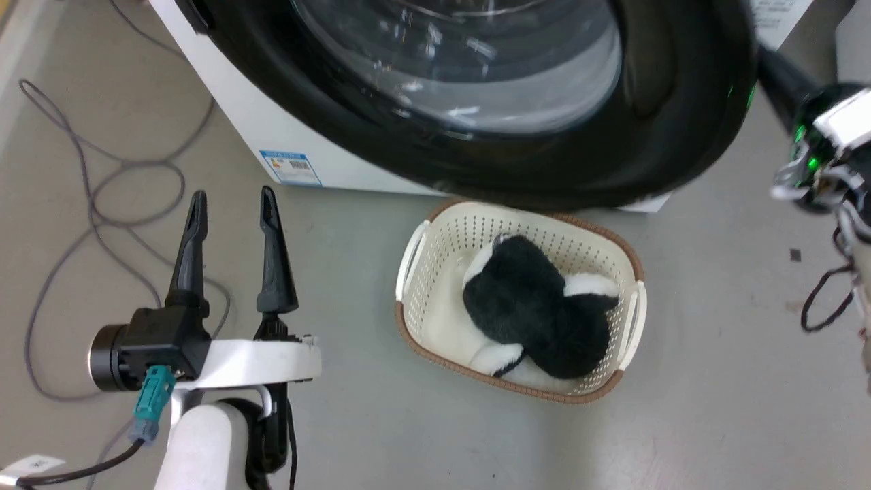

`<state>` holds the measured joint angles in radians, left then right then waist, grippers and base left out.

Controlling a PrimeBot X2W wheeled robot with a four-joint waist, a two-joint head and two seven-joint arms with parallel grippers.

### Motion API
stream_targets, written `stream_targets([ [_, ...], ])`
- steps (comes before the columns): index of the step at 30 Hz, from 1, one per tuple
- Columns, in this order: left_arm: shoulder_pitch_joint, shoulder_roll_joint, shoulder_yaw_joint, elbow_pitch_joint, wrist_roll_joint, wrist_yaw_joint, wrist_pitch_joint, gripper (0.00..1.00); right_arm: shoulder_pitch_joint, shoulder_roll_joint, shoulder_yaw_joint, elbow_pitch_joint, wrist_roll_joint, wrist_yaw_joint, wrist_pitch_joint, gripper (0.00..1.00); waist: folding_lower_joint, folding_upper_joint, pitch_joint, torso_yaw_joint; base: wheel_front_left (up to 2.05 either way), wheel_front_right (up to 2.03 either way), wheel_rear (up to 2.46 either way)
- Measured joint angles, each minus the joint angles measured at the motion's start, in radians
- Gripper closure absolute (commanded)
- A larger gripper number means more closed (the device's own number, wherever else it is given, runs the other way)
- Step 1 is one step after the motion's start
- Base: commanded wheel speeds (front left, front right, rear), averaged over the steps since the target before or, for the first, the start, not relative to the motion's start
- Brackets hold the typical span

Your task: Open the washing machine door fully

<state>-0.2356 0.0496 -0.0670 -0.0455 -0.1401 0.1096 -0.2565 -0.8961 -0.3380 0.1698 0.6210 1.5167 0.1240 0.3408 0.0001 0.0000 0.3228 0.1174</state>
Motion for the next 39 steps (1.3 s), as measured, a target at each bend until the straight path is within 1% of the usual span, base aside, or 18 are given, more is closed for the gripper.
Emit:
stream_targets([
  [7, 0.044, 0.0, 0.011, 0.009, 0.001, -0.003, 0.0, 0.0, 0.114, 0.013, 0.035, -0.073, 0.032, 0.0, 0.055, 1.0, -0.0001, 0.0, -0.061, -0.005, 0.0, 0.0, 0.0],
  [15, 0.096, 0.0, 0.023, 0.02, 0.015, -0.016, 0.0, 0.0, 0.288, 0.031, 0.077, -0.215, 0.045, 0.0, 0.091, 1.0, -0.0001, 0.0001, -0.129, -0.013, 0.0, 0.0, 0.0],
  [20, 0.121, 0.0, 0.027, 0.03, 0.024, -0.022, 0.0, 0.0, 0.395, 0.056, 0.103, -0.312, 0.053, 0.0, 0.093, 1.0, -0.0002, 0.0, -0.166, -0.013, 0.0, 0.0, 0.0],
  [29, 0.163, 0.0, 0.026, 0.065, 0.084, -0.025, -0.001, 0.0, 0.532, 0.104, 0.19, -0.445, 0.045, 0.0, 0.093, 1.0, -0.0002, 0.0001, -0.22, -0.004, 0.0, 0.0, 0.0],
  [39, 0.198, 0.0, 0.032, 0.083, 0.102, -0.021, -0.001, 0.0, 0.622, 0.149, 0.311, -0.545, 0.009, 0.0, 0.094, 1.0, -0.0003, 0.0, -0.256, 0.011, 0.0, 0.0, 0.0],
])
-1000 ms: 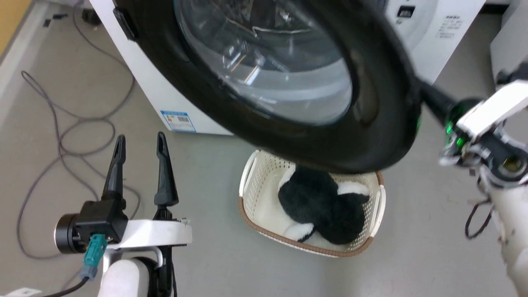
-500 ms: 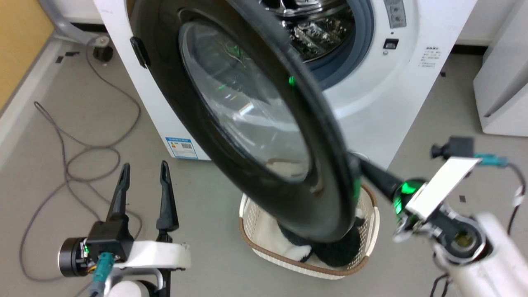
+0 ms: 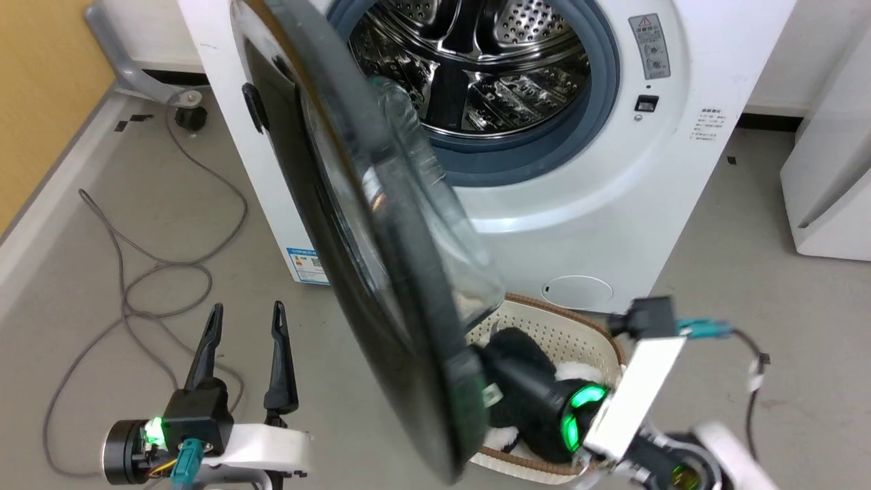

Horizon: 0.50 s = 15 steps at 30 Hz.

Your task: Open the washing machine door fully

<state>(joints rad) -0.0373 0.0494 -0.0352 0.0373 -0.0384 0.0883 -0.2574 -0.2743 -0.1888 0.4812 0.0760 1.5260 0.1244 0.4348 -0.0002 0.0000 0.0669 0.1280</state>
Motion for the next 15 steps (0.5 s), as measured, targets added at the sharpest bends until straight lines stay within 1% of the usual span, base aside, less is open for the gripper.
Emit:
stream_targets([
  [6, 0.011, 0.0, 0.001, 0.004, 0.0, 0.003, 0.0, 0.0, 0.029, 0.015, 0.061, -0.02, -0.014, 0.0, -0.012, 1.0, 0.0, 0.0, -0.013, 0.0, 0.0, 0.0, 0.0],
  [9, 0.019, 0.0, 0.004, 0.006, 0.0, 0.006, 0.0, 0.0, 0.033, 0.017, 0.071, -0.02, -0.022, 0.0, -0.043, 1.0, 0.0001, 0.0, -0.02, -0.003, 0.0, 0.0, 0.0],
  [12, 0.022, 0.0, 0.004, 0.008, -0.002, 0.006, 0.0, 0.0, 0.045, 0.018, 0.063, -0.027, -0.036, 0.0, -0.105, 1.0, 0.0001, 0.0, -0.028, -0.008, 0.0, 0.0, 0.0],
  [15, 0.029, 0.0, 0.008, 0.01, -0.003, 0.006, 0.0, 0.0, 0.045, 0.012, 0.032, -0.046, -0.092, 0.0, -0.221, 1.0, 0.0001, 0.0, -0.038, -0.014, 0.0, 0.0, 0.0],
])
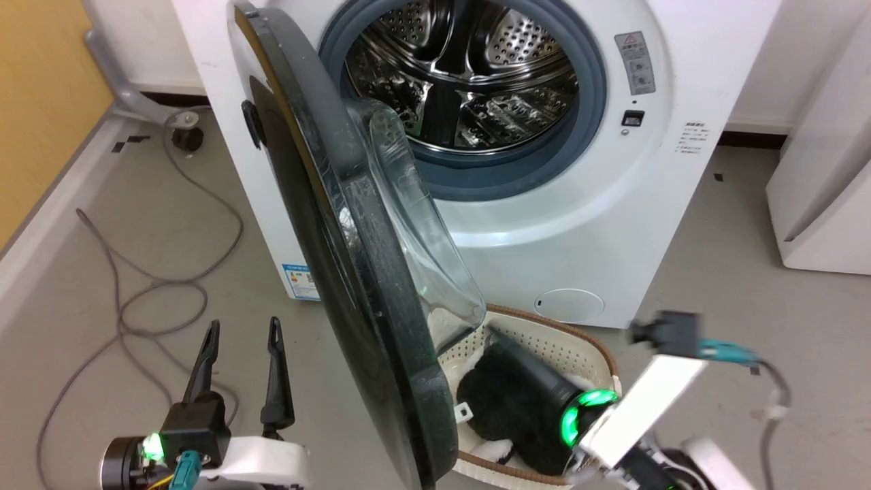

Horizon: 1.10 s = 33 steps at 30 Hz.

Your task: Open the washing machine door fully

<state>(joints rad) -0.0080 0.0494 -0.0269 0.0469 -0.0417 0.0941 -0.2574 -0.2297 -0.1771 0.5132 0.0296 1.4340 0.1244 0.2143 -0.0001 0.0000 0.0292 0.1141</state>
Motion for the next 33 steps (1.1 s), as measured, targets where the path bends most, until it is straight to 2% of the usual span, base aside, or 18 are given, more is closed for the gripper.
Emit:
stream_targets([
  [6, 0.014, 0.0, 0.009, 0.003, -0.006, 0.0, 0.0, 0.0, -0.007, -0.036, -0.061, -0.004, -0.182, 0.0, -0.369, 1.0, 0.0, 0.0, -0.014, -0.019, 0.0, 0.0, 0.0],
  [8, 0.014, 0.0, 0.011, 0.004, -0.006, 0.0, 0.0, 0.0, -0.008, -0.067, -0.071, 0.003, -0.269, 0.001, -0.449, 1.0, 0.0, 0.0, -0.017, -0.025, 0.0, 0.0, 0.0],
  [11, 0.015, 0.0, 0.016, 0.003, -0.006, 0.0, 0.0, 0.0, -0.008, -0.089, -0.148, 0.025, -0.45, 0.001, -0.471, 1.0, 0.0001, 0.0, -0.019, -0.036, 0.0, 0.0, 0.0],
  [15, 0.023, 0.0, 0.023, -0.001, -0.006, 0.0, 0.0, 0.0, 0.002, -0.037, -0.342, -0.021, -0.726, 0.001, -0.472, 1.0, 0.0, 0.0, -0.017, -0.049, 0.0, 0.0, 0.0],
  [17, 0.024, 0.0, 0.024, -0.003, -0.006, 0.0, 0.0, 0.0, 0.019, -0.031, -0.388, -0.05, -0.918, 0.001, -0.472, 1.0, 0.0, 0.0, -0.016, -0.053, 0.0, 0.0, 0.0],
  [20, 0.027, 0.0, 0.027, -0.008, -0.006, 0.0, 0.0, 0.0, 0.061, 0.02, -0.469, -0.083, -1.061, 0.003, -0.472, 1.0, 0.0001, 0.0, -0.016, -0.059, 0.0, 0.0, 0.0],
  [23, 0.028, 0.0, 0.028, -0.008, -0.006, 0.001, 0.0, 0.0, 0.103, 0.021, -0.497, -0.108, -1.234, 0.006, -0.472, 1.0, 0.0001, 0.0, -0.015, -0.065, 0.0, 0.0, 0.0],
  [26, 0.028, 0.0, 0.028, -0.008, -0.006, 0.001, 0.0, 0.0, 0.151, 0.051, -0.524, -0.108, -1.289, 0.006, -0.472, 1.0, 0.0, 0.0, -0.015, -0.068, 0.0, 0.0, 0.0],
  [33, 0.029, 0.0, 0.028, -0.008, -0.007, 0.001, 0.0, 0.0, 0.243, 0.099, -0.542, -0.071, -1.309, 0.006, -0.472, 1.0, 0.0001, 0.0, -0.016, -0.072, 0.0, 0.0, 0.0],
])
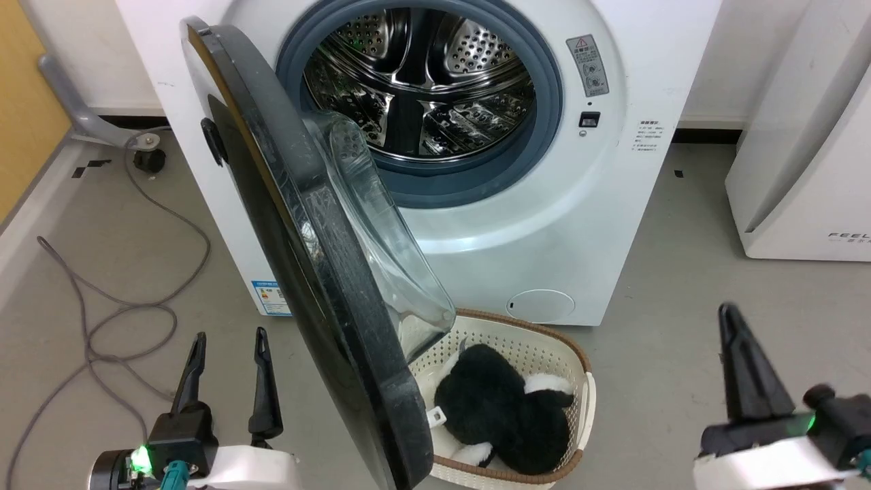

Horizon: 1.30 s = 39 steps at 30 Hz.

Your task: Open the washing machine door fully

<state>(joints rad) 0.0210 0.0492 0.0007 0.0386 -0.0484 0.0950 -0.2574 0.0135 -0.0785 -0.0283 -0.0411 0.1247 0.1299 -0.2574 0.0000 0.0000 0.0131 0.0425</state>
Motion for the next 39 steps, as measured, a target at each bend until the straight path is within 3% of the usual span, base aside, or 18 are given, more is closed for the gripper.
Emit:
stream_targets([
  [2, 0.0, 0.0, 0.0, 0.001, 0.0, 0.0, 0.0, 0.0, 0.015, 0.011, -0.002, 0.016, 0.018, 0.0, 0.0, 1.0, 0.0, 0.0, 0.0, 0.0, 0.0, 0.0, 0.0],
  [3, 0.0, 0.0, 0.0, 0.001, -0.001, 0.0, 0.0, 0.0, 0.02, 0.016, -0.006, 0.026, 0.041, 0.0, 0.0, 0.57, 0.0, 0.0, 0.0, 0.0, 0.0, 0.0, 0.0],
  [4, 0.0, 0.0, 0.0, 0.002, -0.001, 0.0, 0.0, 0.0, 0.024, 0.02, -0.011, 0.032, 0.056, 0.0, 0.0, 0.0, 0.0, 0.0, 0.0, 0.0, 0.0, 0.0, 0.0],
  [18, 0.0, 0.0, 0.007, 0.01, -0.006, 0.008, 0.0, 0.0, 0.039, 0.023, -0.016, 0.049, 0.044, 0.0, 0.0, 0.0, 0.0001, 0.0, -0.008, 0.004, 0.0, 0.0, 0.0],
  [19, 0.0, 0.0, 0.007, 0.01, -0.006, 0.008, 0.0, 0.35, 0.039, 0.023, -0.016, 0.051, 0.044, 0.0, 0.0, 0.0, 0.0, 0.0, -0.009, 0.004, 0.0, 0.0, 0.0],
  [20, 0.0, 0.0, 0.008, 0.008, -0.006, 0.009, 0.0, 0.93, 0.039, 0.023, -0.016, 0.053, 0.042, 0.0, 0.0, 0.0, 0.0, 0.0, -0.01, 0.005, 0.0, 0.0, 0.0],
  [21, 0.0, 0.0, 0.011, 0.005, -0.006, 0.009, 0.0, 1.0, 0.04, 0.023, -0.016, 0.054, 0.042, 0.0, 0.0, 0.0, 0.0, 0.0, -0.01, 0.006, 0.0, 0.0, 0.0],
  [30, -0.027, 0.0, 0.055, -0.07, -0.006, 0.01, 0.0, 1.0, 0.04, 0.024, -0.014, 0.06, 0.042, 0.0, 0.0, 0.0, 0.0, 0.0, -0.016, 0.01, 0.0, 0.0, 0.0],
  [39, -0.078, 0.0, 0.053, -0.225, -0.006, -0.028, 0.0, 1.0, 0.041, 0.024, -0.006, 0.06, 0.042, 0.0, 0.0, 0.0, 0.0, 0.0, -0.021, 0.009, 0.0, 0.0, 0.0],
])
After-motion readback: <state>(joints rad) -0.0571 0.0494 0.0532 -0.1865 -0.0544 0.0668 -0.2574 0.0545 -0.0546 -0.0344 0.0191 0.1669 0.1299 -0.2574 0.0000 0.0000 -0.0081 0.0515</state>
